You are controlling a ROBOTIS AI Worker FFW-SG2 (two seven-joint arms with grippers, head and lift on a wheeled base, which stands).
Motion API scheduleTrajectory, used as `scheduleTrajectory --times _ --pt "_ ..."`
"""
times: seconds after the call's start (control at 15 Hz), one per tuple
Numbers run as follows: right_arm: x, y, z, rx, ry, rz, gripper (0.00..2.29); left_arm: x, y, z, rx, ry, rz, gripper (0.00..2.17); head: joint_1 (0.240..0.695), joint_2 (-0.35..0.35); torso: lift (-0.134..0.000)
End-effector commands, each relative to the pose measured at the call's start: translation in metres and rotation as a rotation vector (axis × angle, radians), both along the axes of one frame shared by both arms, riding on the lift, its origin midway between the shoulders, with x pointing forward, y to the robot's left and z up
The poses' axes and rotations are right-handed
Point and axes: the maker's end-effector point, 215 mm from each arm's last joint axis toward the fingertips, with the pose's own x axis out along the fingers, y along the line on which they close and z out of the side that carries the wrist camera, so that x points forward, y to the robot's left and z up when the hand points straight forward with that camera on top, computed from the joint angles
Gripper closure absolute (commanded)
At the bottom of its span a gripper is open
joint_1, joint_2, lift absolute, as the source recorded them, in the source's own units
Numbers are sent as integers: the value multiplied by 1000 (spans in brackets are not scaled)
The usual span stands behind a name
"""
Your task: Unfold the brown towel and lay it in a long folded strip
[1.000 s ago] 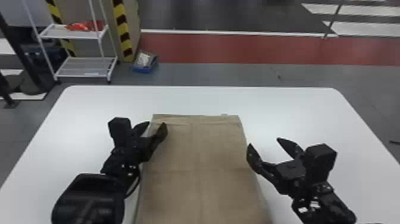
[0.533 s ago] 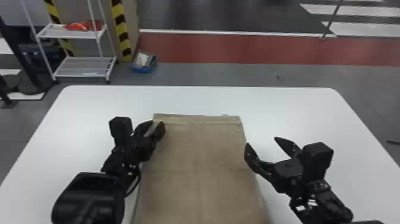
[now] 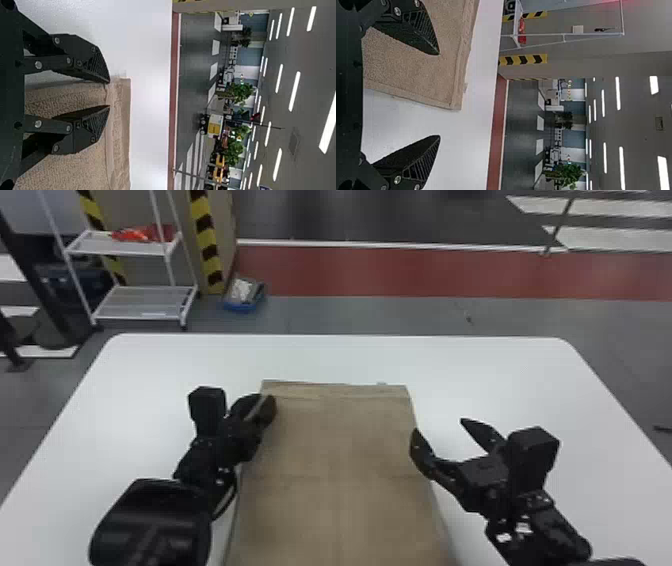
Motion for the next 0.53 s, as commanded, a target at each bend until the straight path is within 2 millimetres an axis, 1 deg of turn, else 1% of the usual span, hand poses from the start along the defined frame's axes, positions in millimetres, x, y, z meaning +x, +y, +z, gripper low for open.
scheduleTrajectory --times 0.0,0.07,0.13,0.2,0.33,0.47 --pt "1 0 0 4 1 -1 144 0 1 0 1 0 5 1366 695 -50 -120" --pt "2 0 -1 4 3 0 144 0 1 0 1 0 5 1450 695 -48 -120" --pt "3 0 -1 7 3 -1 144 0 2 0 1 0 7 1656 695 -48 -120" --pt "2 0 -2 7 4 -1 144 1 2 1 3 -2 7 1740 695 -47 -120" --pt "3 0 -2 11 6 -3 144 -3 3 -1 -2 0 6 1744 695 -47 -120" --pt "4 -1 -3 15 7 -8 144 -10 3 4 -12 -13 5 1744 695 -47 -120"
